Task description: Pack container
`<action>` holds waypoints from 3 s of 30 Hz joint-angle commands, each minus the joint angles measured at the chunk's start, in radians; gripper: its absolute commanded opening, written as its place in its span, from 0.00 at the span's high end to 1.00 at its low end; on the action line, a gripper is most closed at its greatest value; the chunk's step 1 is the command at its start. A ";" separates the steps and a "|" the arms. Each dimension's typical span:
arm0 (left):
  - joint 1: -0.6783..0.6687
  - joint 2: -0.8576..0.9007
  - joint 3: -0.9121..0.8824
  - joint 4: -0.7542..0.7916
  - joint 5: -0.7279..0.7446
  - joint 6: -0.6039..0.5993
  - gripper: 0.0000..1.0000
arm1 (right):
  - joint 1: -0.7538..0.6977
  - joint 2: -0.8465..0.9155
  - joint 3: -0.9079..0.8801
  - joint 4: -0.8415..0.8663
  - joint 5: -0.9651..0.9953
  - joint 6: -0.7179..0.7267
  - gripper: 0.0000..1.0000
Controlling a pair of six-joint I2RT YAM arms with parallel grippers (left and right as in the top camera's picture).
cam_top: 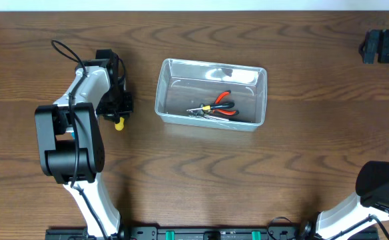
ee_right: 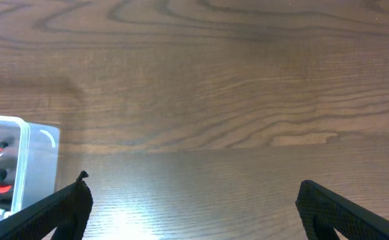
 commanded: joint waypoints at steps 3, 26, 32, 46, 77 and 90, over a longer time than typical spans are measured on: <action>0.001 0.014 -0.028 -0.002 0.045 -0.006 0.74 | 0.006 -0.006 -0.001 0.000 -0.008 0.013 0.01; 0.001 0.013 -0.027 -0.015 0.044 -0.006 0.92 | 0.006 -0.006 -0.001 0.000 -0.008 0.013 0.01; 0.002 -0.001 -0.025 -0.022 0.037 -0.006 0.93 | 0.006 -0.006 -0.001 0.002 -0.008 0.013 0.01; 0.001 -0.185 -0.025 -0.032 -0.019 0.002 0.94 | 0.006 -0.006 -0.001 0.001 -0.008 0.013 0.01; -0.508 -0.320 0.100 0.148 0.072 0.750 0.94 | 0.006 -0.006 -0.001 0.000 -0.008 0.013 0.01; -0.523 -0.091 0.100 0.148 0.072 0.735 0.94 | 0.006 -0.006 -0.001 0.001 -0.008 0.013 0.01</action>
